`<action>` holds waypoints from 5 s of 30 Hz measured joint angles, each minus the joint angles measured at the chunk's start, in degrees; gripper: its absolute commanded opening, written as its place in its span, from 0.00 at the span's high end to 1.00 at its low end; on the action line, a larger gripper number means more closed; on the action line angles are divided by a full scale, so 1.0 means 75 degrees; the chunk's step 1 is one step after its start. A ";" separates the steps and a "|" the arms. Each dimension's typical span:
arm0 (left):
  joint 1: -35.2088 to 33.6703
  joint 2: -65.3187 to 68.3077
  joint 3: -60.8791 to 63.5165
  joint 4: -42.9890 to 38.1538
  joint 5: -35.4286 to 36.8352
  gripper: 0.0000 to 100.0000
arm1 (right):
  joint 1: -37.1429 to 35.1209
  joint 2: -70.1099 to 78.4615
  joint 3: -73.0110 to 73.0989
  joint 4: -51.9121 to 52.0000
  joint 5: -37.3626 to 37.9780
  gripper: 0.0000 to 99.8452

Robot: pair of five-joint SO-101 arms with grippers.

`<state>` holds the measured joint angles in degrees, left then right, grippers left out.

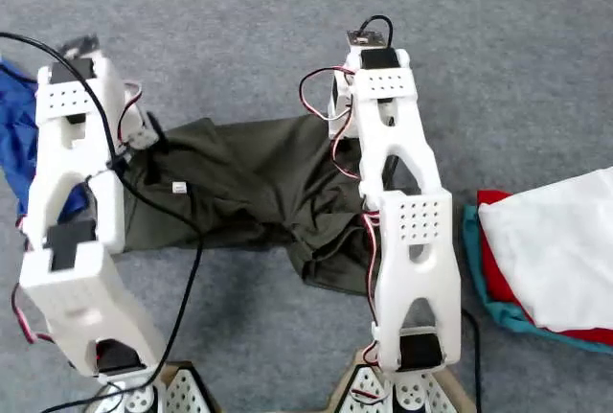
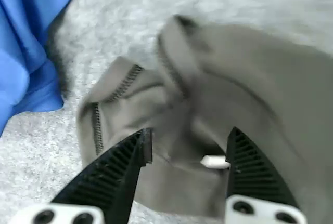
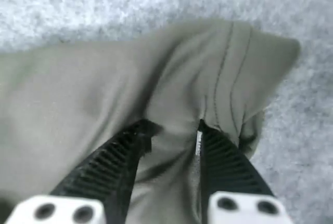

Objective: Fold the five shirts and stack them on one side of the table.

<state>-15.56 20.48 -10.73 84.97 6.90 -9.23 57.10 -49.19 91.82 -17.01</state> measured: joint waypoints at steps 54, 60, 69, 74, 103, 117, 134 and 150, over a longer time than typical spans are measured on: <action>-0.0094 0.1137 -0.2555 0.1993 -0.1606 0.76 | 0.0996 -0.3833 0.0422 0.1278 0.3622 0.83; -0.0246 0.0621 -0.2649 0.2016 -0.1723 0.76 | 0.0141 -0.7162 0.4232 0.1278 0.5779 0.83; -0.0258 -0.3305 -0.0574 0.2028 -0.2415 0.76 | -0.0692 -1.1733 1.0596 0.0949 0.9225 0.83; -0.0270 -0.6189 0.1829 0.2028 -0.2438 0.76 | -0.0738 -1.3386 1.2355 -0.0516 0.9342 0.83; -0.3188 -1.1604 0.6353 0.1688 -0.5439 0.76 | 0.0504 -0.8029 1.0854 -0.3294 0.7478 0.99; -0.4302 -1.1604 0.6048 0.1782 -0.5509 0.76 | 0.2286 -0.8287 1.0350 -0.1524 0.9436 1.00; -0.4372 -1.1628 0.5767 0.2040 -0.5521 0.76 | 0.2848 -0.9717 1.1124 -0.0926 1.1077 0.77; -0.4372 -1.1628 0.5767 0.2040 -0.5521 0.76 | 0.0949 -1.3234 1.3527 -0.0387 1.2050 0.74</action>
<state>-48.35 -66.73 32.53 100.26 -34.51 -2.11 -42.15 52.26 88.92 73.36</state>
